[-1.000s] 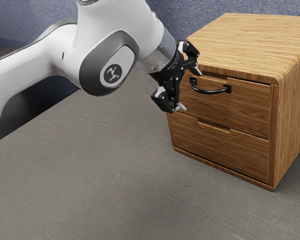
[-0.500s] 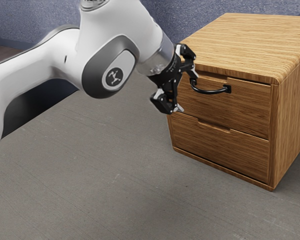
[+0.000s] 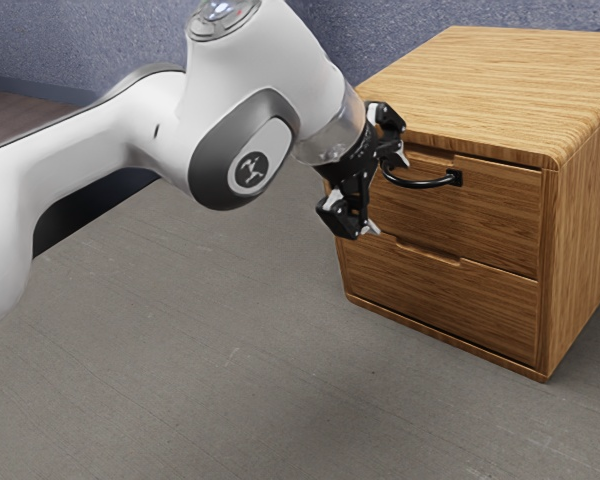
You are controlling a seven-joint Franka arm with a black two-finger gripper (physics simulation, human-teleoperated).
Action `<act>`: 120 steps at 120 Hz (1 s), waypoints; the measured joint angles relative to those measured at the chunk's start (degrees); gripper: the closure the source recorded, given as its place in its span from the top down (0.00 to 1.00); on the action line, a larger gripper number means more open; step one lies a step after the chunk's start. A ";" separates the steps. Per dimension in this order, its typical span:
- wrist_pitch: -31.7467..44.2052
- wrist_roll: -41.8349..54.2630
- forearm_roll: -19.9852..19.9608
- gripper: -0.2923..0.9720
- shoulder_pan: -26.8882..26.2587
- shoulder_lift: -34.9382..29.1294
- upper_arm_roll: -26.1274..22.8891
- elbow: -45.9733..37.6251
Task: Pull the drawer handle with one arm to open the drawer
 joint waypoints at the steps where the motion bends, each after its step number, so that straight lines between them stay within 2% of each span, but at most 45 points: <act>1: 0.01 0.00 -0.02 0.77 0.00 0.01 0.00 -0.03; 54: 1.99 -0.75 -0.52 0.77 -2.21 -2.51 0.19 -5.79; 90: 3.22 -1.62 0.03 0.77 -3.09 -14.09 0.01 -17.90; 114: 4.36 -2.01 0.14 0.77 -1.79 -21.19 -1.22 -24.78; 120: 4.51 -2.09 0.16 0.77 0.72 -23.71 -3.57 -27.12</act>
